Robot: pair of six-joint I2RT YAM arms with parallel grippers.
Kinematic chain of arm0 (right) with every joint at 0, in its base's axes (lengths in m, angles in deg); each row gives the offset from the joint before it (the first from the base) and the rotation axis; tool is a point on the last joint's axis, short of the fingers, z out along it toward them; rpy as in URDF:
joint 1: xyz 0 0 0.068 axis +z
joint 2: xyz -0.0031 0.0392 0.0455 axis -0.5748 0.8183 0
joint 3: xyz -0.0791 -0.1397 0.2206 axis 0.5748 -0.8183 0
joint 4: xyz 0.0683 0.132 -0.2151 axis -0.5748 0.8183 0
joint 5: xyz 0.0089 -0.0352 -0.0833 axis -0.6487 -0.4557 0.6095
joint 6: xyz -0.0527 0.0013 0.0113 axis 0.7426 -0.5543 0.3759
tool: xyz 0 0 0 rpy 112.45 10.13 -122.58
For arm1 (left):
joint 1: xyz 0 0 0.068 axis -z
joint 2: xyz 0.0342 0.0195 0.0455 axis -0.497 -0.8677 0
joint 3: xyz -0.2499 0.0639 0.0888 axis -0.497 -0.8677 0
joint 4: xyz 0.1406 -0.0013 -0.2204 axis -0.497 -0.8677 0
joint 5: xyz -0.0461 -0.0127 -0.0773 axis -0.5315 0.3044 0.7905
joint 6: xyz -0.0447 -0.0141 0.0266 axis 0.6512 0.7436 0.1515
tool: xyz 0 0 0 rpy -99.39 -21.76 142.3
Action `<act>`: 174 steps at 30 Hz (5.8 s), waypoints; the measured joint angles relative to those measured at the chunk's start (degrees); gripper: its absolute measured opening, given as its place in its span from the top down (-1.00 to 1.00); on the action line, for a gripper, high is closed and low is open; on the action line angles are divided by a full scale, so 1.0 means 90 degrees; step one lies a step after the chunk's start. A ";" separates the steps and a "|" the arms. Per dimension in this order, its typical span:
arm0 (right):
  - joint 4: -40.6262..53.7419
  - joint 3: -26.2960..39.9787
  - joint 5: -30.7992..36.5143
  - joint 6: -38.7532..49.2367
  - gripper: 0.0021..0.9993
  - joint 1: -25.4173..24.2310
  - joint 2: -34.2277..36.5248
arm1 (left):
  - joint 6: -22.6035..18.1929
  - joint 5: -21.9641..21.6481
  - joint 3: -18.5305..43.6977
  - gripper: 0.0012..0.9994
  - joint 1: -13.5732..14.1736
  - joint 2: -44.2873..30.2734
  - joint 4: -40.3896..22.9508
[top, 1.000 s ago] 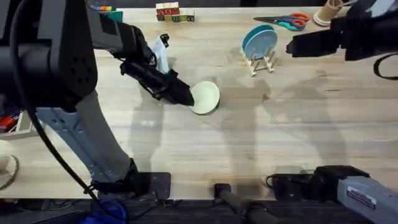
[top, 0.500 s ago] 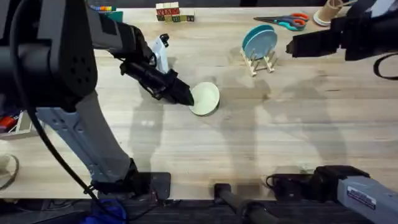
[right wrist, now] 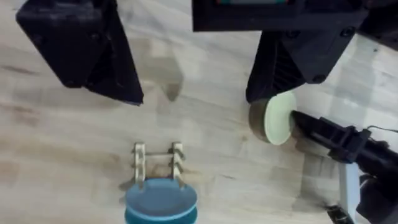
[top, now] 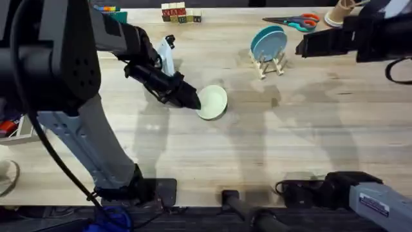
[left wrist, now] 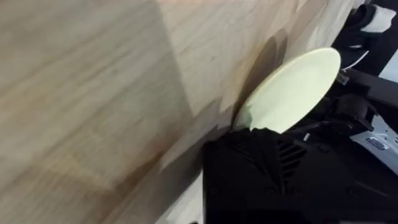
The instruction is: Pick up the plates from the table one by one and place each into a slot on the dish rack.
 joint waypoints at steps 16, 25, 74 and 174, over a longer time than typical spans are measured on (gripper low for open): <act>0.0532 0.0000 -0.1322 -0.0549 -0.99 0.0061 0.1258 | 0.0000 0.0000 0.0000 0.92 0.0000 0.0000 0.0000; 0.0404 -0.0065 -0.1868 -0.0616 -0.99 0.0095 0.1423 | 0.0002 0.0005 0.0000 0.92 0.0000 0.0000 0.0019; -0.3938 -0.2560 -0.2409 -0.3221 -0.99 0.2376 0.2470 | 0.0005 0.0015 0.0002 0.92 0.0000 0.0000 0.0027; -0.5625 -0.2562 -0.1916 -0.4524 0.94 0.3043 0.3470 | 0.0592 -0.1763 0.2666 0.92 0.0012 0.0658 -0.2164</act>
